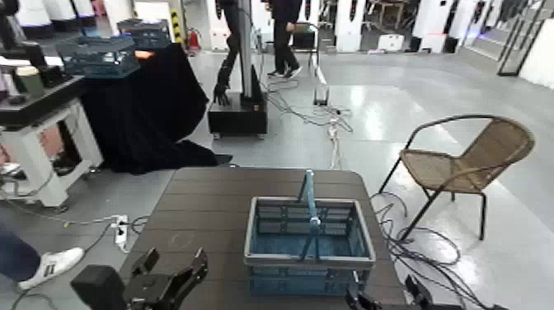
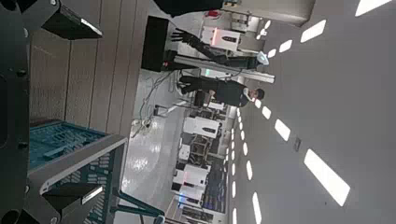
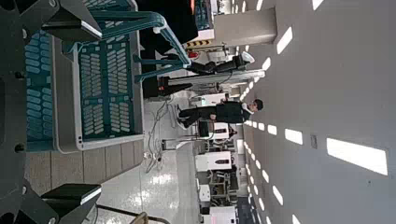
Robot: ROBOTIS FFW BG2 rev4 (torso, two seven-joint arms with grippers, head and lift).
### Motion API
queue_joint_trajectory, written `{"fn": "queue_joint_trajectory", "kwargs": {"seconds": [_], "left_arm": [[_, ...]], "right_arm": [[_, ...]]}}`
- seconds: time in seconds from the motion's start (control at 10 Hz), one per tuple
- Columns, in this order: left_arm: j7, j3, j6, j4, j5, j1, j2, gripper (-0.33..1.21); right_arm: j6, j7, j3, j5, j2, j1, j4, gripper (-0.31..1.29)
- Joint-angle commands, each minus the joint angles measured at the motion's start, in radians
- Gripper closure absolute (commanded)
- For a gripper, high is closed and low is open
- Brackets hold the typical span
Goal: Grasp the handle of the crate.
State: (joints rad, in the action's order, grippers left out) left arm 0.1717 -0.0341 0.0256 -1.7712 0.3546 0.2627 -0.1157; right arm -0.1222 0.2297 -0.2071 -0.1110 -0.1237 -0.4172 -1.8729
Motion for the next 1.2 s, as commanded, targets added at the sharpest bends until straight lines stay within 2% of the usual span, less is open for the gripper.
{"fn": "queue_joint_trajectory", "kwargs": {"seconds": [0.1, 0.3, 0.4, 0.6, 0.9, 1.2], "left_arm": [[0.017, -0.012, -0.151, -0.002, 0.142, -0.071, -0.027, 0.13], [0.049, -0.044, -0.266, 0.016, 0.234, -0.161, -0.079, 0.13], [0.077, -0.059, -0.292, 0.055, 0.294, -0.211, -0.093, 0.13], [0.089, -0.099, -0.323, 0.133, 0.451, -0.298, -0.111, 0.13], [0.109, -0.139, -0.464, 0.220, 0.627, -0.425, -0.153, 0.13], [0.152, -0.201, -0.550, 0.360, 0.722, -0.556, -0.176, 0.13]], "right_arm": [[0.004, 0.000, -0.002, -0.001, 0.001, 0.001, 0.000, 0.15], [0.009, -0.001, -0.005, -0.001, 0.001, 0.006, 0.000, 0.15], [0.012, -0.001, -0.006, -0.001, 0.001, 0.006, 0.000, 0.15], [0.018, -0.001, -0.009, -0.002, -0.001, 0.011, 0.000, 0.15], [0.018, -0.001, -0.012, -0.006, -0.002, 0.015, 0.001, 0.15], [0.018, -0.001, -0.017, -0.007, -0.004, 0.023, 0.006, 0.15]]}}
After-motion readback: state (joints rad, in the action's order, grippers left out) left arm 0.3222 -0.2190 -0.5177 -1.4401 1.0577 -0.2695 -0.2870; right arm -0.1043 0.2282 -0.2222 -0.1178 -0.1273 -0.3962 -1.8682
